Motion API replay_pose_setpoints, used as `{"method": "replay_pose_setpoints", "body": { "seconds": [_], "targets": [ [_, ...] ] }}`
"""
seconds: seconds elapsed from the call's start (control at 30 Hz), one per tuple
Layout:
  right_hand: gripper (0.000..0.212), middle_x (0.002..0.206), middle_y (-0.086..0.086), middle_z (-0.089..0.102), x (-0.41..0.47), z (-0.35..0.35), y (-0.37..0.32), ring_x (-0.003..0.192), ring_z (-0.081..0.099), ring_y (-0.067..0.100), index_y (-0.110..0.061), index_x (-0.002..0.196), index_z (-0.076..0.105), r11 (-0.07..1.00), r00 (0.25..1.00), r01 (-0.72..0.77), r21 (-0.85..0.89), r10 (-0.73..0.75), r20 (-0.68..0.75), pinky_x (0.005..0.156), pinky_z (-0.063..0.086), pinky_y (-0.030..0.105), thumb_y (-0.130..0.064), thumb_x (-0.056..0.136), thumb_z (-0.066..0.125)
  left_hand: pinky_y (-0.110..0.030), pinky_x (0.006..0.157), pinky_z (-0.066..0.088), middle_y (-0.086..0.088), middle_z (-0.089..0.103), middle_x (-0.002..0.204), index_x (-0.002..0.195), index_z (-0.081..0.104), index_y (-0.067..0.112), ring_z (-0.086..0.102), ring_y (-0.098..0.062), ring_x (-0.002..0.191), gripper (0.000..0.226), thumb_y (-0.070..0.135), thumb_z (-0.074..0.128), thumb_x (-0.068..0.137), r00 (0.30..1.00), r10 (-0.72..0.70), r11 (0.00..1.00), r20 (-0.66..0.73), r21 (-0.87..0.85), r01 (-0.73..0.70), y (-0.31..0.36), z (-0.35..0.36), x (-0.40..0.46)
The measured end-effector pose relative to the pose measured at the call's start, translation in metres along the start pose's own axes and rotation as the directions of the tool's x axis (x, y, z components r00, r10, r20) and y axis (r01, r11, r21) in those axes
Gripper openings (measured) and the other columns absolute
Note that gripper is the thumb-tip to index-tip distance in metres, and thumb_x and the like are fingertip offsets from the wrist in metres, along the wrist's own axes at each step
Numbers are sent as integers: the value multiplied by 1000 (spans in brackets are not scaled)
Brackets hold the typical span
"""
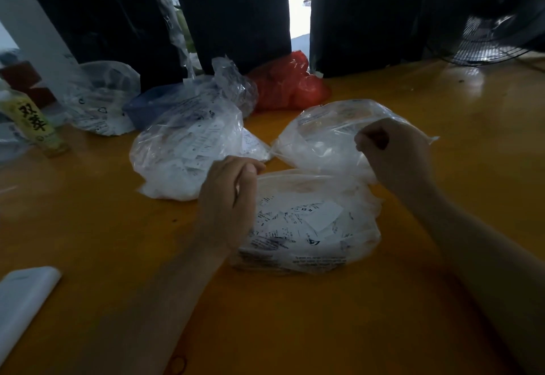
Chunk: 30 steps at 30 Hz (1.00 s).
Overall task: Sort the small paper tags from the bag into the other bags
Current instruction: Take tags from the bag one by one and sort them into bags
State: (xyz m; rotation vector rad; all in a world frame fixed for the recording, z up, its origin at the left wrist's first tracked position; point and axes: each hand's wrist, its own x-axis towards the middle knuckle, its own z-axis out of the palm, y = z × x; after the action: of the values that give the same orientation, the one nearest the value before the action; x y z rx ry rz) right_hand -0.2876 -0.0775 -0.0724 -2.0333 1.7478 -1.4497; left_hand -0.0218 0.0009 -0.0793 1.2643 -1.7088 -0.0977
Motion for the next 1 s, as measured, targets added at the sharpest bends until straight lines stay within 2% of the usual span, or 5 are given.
{"method": "replay_pose_setpoints", "body": {
  "seconds": [0.2, 0.37, 0.57, 0.7, 1.0],
  "targets": [
    [8, 84, -24, 66, -18, -9, -37, 79, 65, 0, -28, 98, 72, 952, 960, 213, 218, -245, 133, 69, 49, 9, -25, 92, 75, -28, 90, 53, 16, 74, 115, 118, 66, 32, 69, -4, 104, 45, 63, 46, 92, 896, -297, 830, 331, -375, 413, 14, 12, -7],
    [13, 88, -19, 66, -32, -12, -55, 78, 63, 2, -26, 102, 73, 881, 830, 388, 270, -461, 315, 71, 50, 16, -21, 89, 75, -30, 86, 60, -6, 77, 117, 126, 63, 23, 75, -24, 102, 54, 62, 67, 89, 771, -357, 455, 528, -622, 637, 15, 15, -5],
    [32, 91, -21, 68, -37, -4, -56, 80, 65, 2, -30, 122, 66, 922, 901, 223, 316, -319, 295, 73, 54, 17, -31, 92, 73, -24, 80, 59, -10, 79, 95, 99, 75, 12, 76, -18, 91, 27, 19, 82, 74, 802, -443, 383, 401, -724, 573, 12, 14, -6],
    [42, 95, -25, 68, -36, -2, -53, 79, 67, -1, -38, 119, 66, 944, 860, 44, 327, -203, 467, 66, 51, 10, -61, 84, 65, -25, 77, 59, -11, 79, 95, 91, 75, 17, 77, -20, 91, 21, 19, 83, 71, 813, -442, 390, 379, -735, 555, 13, 13, -6],
    [14, 70, -8, 68, -41, -2, -58, 49, 56, -2, -25, 88, 70, 936, 859, 109, 334, -258, 442, 44, 39, 9, -38, 93, 68, -26, 79, 60, -7, 80, 106, 91, 82, 27, 76, -20, 99, 17, 33, 87, 75, 821, -391, 455, 415, -688, 565, 17, 12, -9]
  ]
}}
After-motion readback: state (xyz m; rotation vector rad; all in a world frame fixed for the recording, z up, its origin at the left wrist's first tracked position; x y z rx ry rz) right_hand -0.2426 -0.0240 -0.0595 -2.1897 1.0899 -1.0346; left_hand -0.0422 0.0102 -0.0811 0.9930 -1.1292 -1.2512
